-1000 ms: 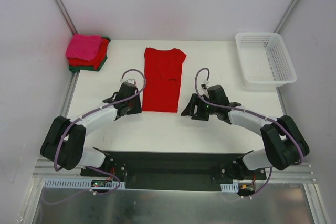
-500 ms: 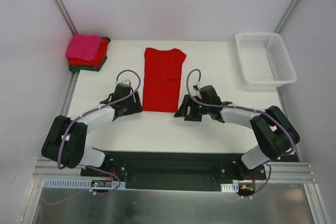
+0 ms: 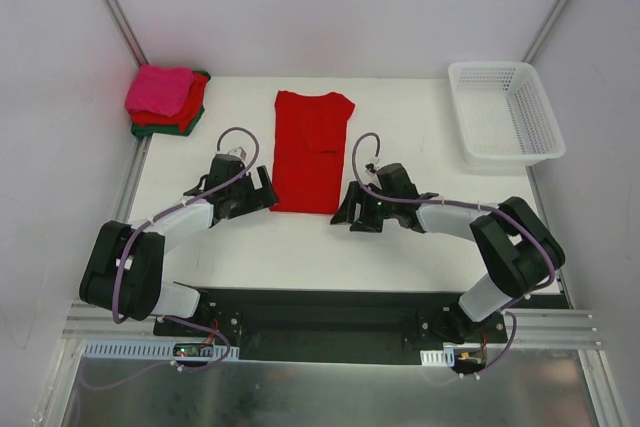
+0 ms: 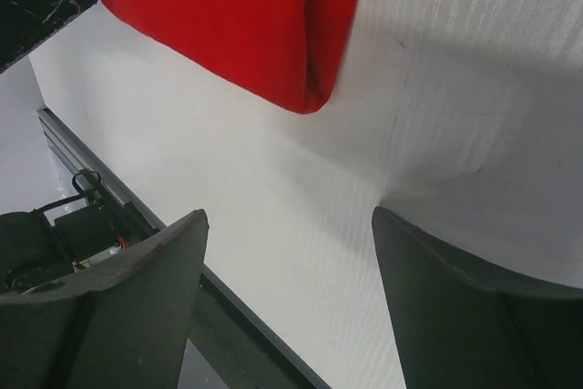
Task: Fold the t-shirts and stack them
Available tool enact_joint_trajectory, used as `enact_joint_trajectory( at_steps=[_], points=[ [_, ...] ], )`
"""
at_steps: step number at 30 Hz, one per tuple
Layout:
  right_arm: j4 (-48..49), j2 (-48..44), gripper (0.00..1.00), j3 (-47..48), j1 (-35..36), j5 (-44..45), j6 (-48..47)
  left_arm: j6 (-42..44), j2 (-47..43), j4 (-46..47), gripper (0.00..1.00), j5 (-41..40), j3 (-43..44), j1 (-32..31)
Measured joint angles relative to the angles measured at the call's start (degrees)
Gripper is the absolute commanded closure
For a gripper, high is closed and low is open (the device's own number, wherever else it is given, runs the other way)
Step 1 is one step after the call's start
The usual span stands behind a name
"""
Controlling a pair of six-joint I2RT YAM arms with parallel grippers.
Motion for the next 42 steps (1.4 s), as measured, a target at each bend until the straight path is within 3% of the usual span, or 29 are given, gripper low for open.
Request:
enact_joint_trajectory(
  at_steps=[2, 6, 12, 30, 35, 42],
  points=[
    [0.1, 0.2, 0.23, 0.1, 0.0, 0.0, 0.0, -0.1, -0.3, 0.0, 0.01, 2.5, 0.0, 0.9],
    [0.4, 1.1, 0.23, 0.8, 0.0, 0.1, 0.0, -1.0, -0.4, 1.7, 0.17, 8.0, -0.5, 2.1],
    [0.3, 3.6, 0.24, 3.4, 0.0, 0.4, -0.2, -3.4, 1.6, 8.0, 0.28, 14.9, -3.3, 2.8],
    [-0.4, 11.1, 0.26, 12.3, 0.0, 1.0, -1.7, -4.6, 4.2, 12.5, 0.32, 18.4, -4.0, 4.5],
    [-0.3, 11.3, 0.32, 12.3, 0.0, 1.0, -1.8, -4.6, 5.7, 14.1, 0.39, 18.9, -3.7, 5.0],
    [-0.9, 11.8, 0.53, 12.3, 0.0, 1.5, -2.4, -4.7, 9.5, 17.3, 0.46, 20.2, -2.3, 5.1]
  ],
)
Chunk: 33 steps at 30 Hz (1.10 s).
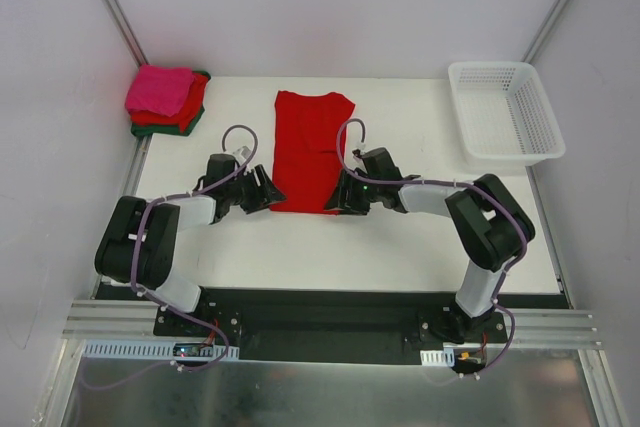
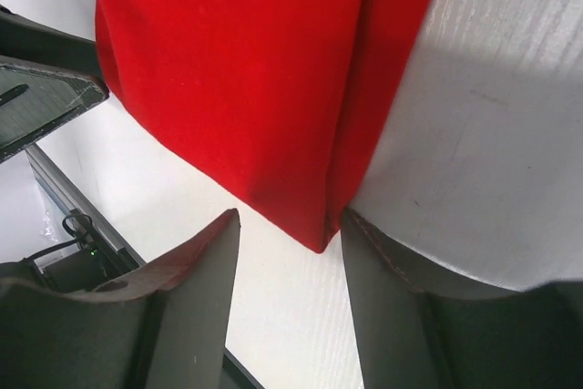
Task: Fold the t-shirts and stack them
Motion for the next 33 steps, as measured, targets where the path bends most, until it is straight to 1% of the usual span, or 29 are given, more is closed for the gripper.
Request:
enact_joint_trajectory(
  at_steps=[7, 8, 10, 11, 15, 16, 17, 19, 20, 21, 22, 25, 33],
  points=[
    [-0.8, 0.6, 0.67, 0.0, 0.0, 0.6, -0.4, 0.0, 1.4, 1.3, 0.53, 0.6, 0.5, 0.0],
    [-0.8, 0.7, 0.70, 0.0, 0.0, 0.6, -0.4, 0.0, 1.5, 1.3, 0.55, 0.6, 0.5, 0.0],
    [-0.8, 0.9, 0.72, 0.0, 0.0, 0.6, -0.5, 0.0, 1.6, 1.3, 0.59, 0.6, 0.5, 0.0],
    [-0.9, 1.0, 0.74, 0.0, 0.0, 0.6, -0.4, 0.1, 1.7, 1.2, 0.62, 0.6, 0.5, 0.0],
    [-0.9, 1.2, 0.79, 0.0, 0.0, 0.6, -0.5, 0.2, 2.3, 1.3, 0.69, 0.6, 0.5, 0.0],
    [-0.9, 1.3, 0.82, 0.0, 0.0, 0.6, -0.5, 0.2, 2.3, 1.3, 0.70, 0.6, 0.4, 0.0],
    [-0.9, 1.4, 0.87, 0.0, 0.0, 0.6, -0.5, 0.2, 2.4, 1.3, 0.71, 0.5, 0.4, 0.0],
    [-0.9, 1.5, 0.90, 0.0, 0.0, 0.6, -0.6, 0.2, 2.6, 1.3, 0.73, 0.6, 0.3, 0.0],
    [-0.9, 1.6, 0.96, 0.0, 0.0, 0.6, -0.6, 0.2, 2.6, 1.4, 0.73, 0.6, 0.3, 0.0],
    [-0.9, 1.7, 0.98, 0.0, 0.0, 0.5, -0.6, 0.2, 2.7, 1.5, 0.76, 0.6, 0.1, 0.0],
    [-0.9, 1.7, 0.99, 0.0, 0.0, 0.5, -0.6, 0.2, 2.7, 1.6, 0.83, 0.6, 0.1, 0.0],
    [-0.9, 1.8, 0.99, 0.0, 0.0, 0.5, -0.6, 0.2, 2.9, 1.6, 1.00, 0.5, -0.2, 0.0],
    [-1.0, 1.8, 0.99, 0.0, 0.0, 0.4, -0.7, -0.1, 3.1, 3.7, 1.00, 2.0, -1.7, 0.0]
  ],
)
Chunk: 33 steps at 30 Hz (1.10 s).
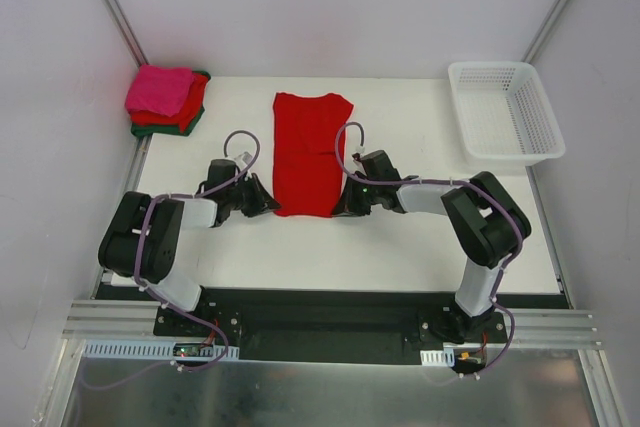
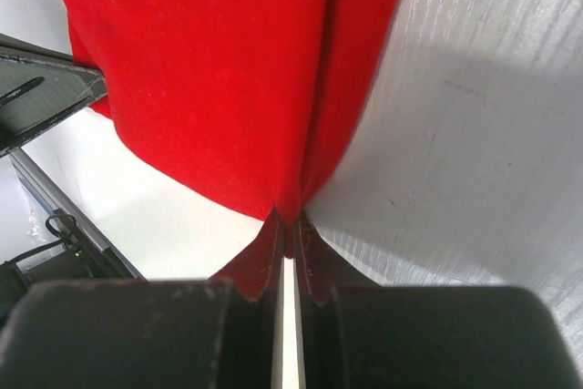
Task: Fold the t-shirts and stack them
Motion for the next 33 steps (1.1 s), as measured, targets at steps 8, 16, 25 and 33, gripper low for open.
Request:
enact_joint_trajectory(
  at_steps=[8, 16, 25, 33],
  points=[
    [-3.0, -3.3, 0.99, -2.7, 0.6, 0.2, -0.3, -0.2, -5.5, -0.9, 1.00, 0.9, -5.2, 0.0],
    [-8.7, -12.8, 0.99, -8.3, 3.8, 1.4, -0.6, -0.5, -17.3, -8.2, 1.00, 1.7, -11.7, -0.2],
    [-18.1, -22.3, 0.99, -8.6, 11.5, 6.9, -1.4, -2.2, -33.4, -16.9, 1.00, 2.6, -16.7, -1.3],
    [-23.3, -28.3, 0.98, -9.2, 16.1, 10.6, 0.3, -4.5, -47.9, -27.6, 1.00, 2.6, -17.3, -2.5]
  ],
)
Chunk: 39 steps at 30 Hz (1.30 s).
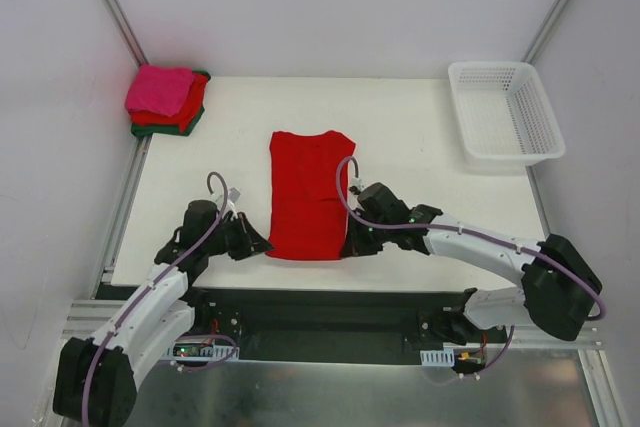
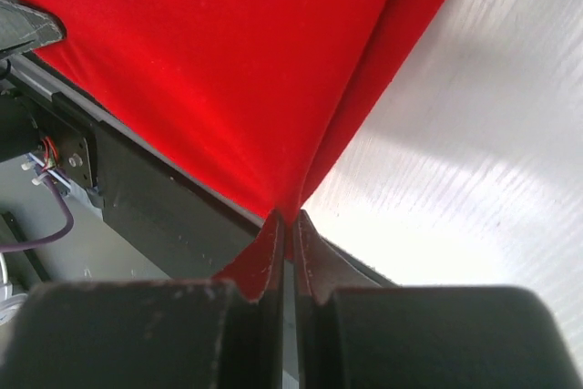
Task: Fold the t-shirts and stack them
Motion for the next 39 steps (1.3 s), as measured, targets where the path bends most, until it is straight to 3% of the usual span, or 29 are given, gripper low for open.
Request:
enact_joint_trajectory(
  at_steps=[7, 15, 27, 39],
  points=[
    [-4.2, -6.0, 0.99, -0.8, 3.0, 2.6, 2.2, -2.1, -8.4, -9.8, 1.00, -0.1, 2.4, -2.2],
    [-8.4, -9.2, 0.99, 1.1, 3.5, 5.4, 2.6, -3.3, -9.6, -16.2, 1.00, -0.3, 8.0, -2.6],
    [-14.0, -7.7, 0.99, 12.6, 2.5, 12.0, -0.7, -2.7, -1.9, -18.6, 1.00, -6.1, 19.6, -2.6],
    [-13.9, -0.3, 0.99, 20.0, -4.2, 11.6, -5.9, -0.3, 7.9, -16.1, 1.00, -10.4, 26.3, -2.6]
  ],
)
